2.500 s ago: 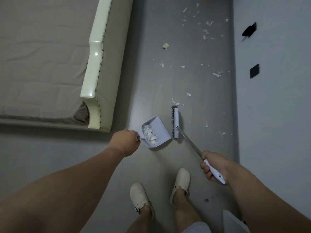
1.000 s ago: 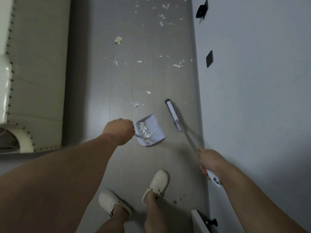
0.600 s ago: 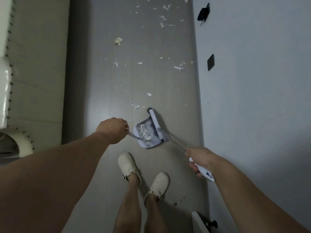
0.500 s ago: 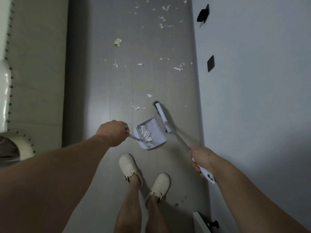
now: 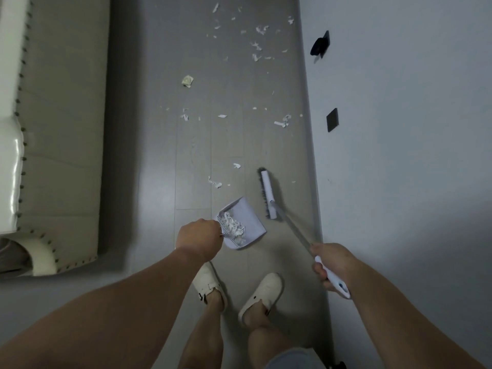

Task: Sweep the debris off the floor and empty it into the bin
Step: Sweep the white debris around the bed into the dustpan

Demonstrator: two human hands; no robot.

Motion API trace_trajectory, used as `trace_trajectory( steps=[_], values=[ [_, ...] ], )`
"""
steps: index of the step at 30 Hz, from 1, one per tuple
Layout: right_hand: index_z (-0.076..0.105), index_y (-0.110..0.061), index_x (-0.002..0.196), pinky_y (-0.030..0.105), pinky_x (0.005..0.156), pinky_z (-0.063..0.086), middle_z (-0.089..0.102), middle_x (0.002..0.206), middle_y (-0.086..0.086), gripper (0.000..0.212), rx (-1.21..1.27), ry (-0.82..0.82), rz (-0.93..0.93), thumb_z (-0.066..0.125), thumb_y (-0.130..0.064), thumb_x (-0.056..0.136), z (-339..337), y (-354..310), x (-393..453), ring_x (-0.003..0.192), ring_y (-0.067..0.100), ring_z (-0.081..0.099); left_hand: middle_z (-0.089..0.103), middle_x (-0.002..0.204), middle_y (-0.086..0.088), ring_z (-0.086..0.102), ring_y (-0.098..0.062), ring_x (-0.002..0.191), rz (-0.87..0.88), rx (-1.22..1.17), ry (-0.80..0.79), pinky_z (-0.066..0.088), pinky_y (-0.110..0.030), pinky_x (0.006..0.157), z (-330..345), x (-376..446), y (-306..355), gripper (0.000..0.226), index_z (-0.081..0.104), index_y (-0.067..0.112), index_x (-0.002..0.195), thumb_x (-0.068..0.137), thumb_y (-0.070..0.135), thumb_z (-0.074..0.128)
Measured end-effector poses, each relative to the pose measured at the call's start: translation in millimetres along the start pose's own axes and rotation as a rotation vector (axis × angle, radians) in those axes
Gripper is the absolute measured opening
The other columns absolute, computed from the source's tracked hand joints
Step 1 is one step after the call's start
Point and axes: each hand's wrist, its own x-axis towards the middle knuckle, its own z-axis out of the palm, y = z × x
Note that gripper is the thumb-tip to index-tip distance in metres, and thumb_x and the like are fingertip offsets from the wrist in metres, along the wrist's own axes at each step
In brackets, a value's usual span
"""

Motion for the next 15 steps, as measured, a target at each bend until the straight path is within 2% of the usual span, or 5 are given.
trace_trajectory(
  steps=[4,7,11,13,15],
  values=[
    [0.043,-0.011,0.077,0.015,0.037,0.018,0.034,0.056,0.008,0.025,0.065,0.118,-0.050,0.037,-0.020,0.099,-15,-34,18,0.038,0.015,0.026,0.060,0.078,0.005,0.054,-0.018,0.065,-0.079,-0.071,0.024,0.037,-0.027,0.058,1,-14,-7,0.025,0.069,0.027,0.094,0.097,0.033,0.045],
    [0.041,-0.015,0.073,0.014,0.033,0.031,0.042,0.065,0.005,0.026,0.015,0.140,-0.051,0.039,-0.014,0.099,-22,-70,38,0.045,0.014,0.039,0.066,0.080,0.004,0.056,-0.021,0.066,-0.182,-0.141,0.029,0.041,-0.028,0.058,1,-21,-15,0.025,0.068,0.026,0.092,0.095,0.036,0.045],
    [0.033,-0.015,0.067,0.008,0.028,0.029,0.037,0.067,0.006,0.034,-0.135,0.143,-0.066,0.033,-0.009,0.101,-20,-100,67,0.047,0.015,0.034,0.062,0.076,0.004,0.056,-0.022,0.066,-0.277,-0.155,0.018,0.041,-0.029,0.058,-1,-31,-27,0.027,0.066,0.026,0.090,0.093,0.039,0.043],
    [0.038,-0.014,0.068,0.011,0.029,0.030,0.044,0.059,0.006,0.032,-0.149,0.114,-0.079,0.035,-0.011,0.100,-9,-109,75,0.042,0.014,0.038,0.055,0.070,0.005,0.056,-0.022,0.065,-0.340,-0.168,0.032,0.041,-0.028,0.058,-1,-34,-32,0.027,0.065,0.025,0.087,0.094,0.038,0.042],
    [0.038,-0.013,0.062,0.011,0.031,0.026,0.041,0.053,0.009,0.037,-0.178,0.079,-0.104,0.034,-0.009,0.099,4,-115,75,0.029,0.014,0.033,0.055,0.070,0.005,0.056,-0.023,0.065,-0.414,-0.198,0.038,0.044,-0.029,0.059,-3,-32,-38,0.026,0.065,0.023,0.087,0.094,0.036,0.043]
  ],
)
